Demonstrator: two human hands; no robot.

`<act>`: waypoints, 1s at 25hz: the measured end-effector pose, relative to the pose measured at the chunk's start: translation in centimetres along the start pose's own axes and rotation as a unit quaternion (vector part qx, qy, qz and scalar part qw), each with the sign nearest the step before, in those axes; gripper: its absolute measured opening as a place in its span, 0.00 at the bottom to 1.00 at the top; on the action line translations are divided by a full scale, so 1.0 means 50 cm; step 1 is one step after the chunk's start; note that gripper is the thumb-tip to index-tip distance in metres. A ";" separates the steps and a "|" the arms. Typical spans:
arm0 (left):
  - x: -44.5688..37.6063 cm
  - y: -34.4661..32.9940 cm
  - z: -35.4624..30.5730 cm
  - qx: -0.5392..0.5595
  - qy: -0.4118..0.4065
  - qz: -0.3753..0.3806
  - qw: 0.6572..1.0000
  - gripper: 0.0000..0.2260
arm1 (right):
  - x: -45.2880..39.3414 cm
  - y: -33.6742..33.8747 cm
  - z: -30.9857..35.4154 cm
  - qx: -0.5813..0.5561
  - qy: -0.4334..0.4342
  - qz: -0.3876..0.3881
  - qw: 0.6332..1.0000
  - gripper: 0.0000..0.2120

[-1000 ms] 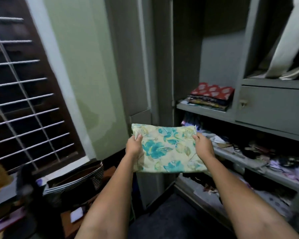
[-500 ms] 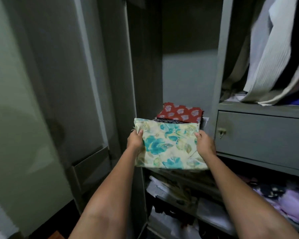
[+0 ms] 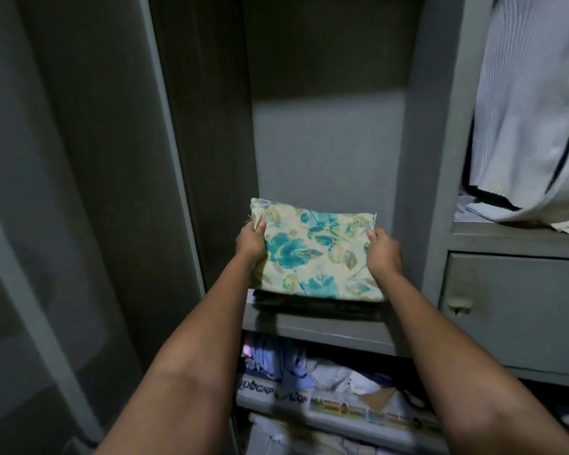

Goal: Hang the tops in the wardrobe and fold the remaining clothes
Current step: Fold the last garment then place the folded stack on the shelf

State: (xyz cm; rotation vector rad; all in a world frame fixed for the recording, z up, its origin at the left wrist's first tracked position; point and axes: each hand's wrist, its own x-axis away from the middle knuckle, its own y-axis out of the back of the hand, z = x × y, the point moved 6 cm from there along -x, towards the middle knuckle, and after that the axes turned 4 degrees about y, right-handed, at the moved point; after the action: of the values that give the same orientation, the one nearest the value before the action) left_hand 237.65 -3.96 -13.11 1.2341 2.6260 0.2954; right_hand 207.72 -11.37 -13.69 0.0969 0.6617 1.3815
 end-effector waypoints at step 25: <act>-0.207 -0.276 0.037 -0.539 -0.169 0.136 0.814 0.29 | -0.179 -0.294 -0.032 0.440 0.043 0.200 0.875 0.33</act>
State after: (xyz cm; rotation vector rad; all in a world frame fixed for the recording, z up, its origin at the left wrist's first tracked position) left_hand 234.53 -20.47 -17.45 1.0362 1.4736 1.2538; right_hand 219.44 -23.31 -18.08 0.9501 1.3668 1.3737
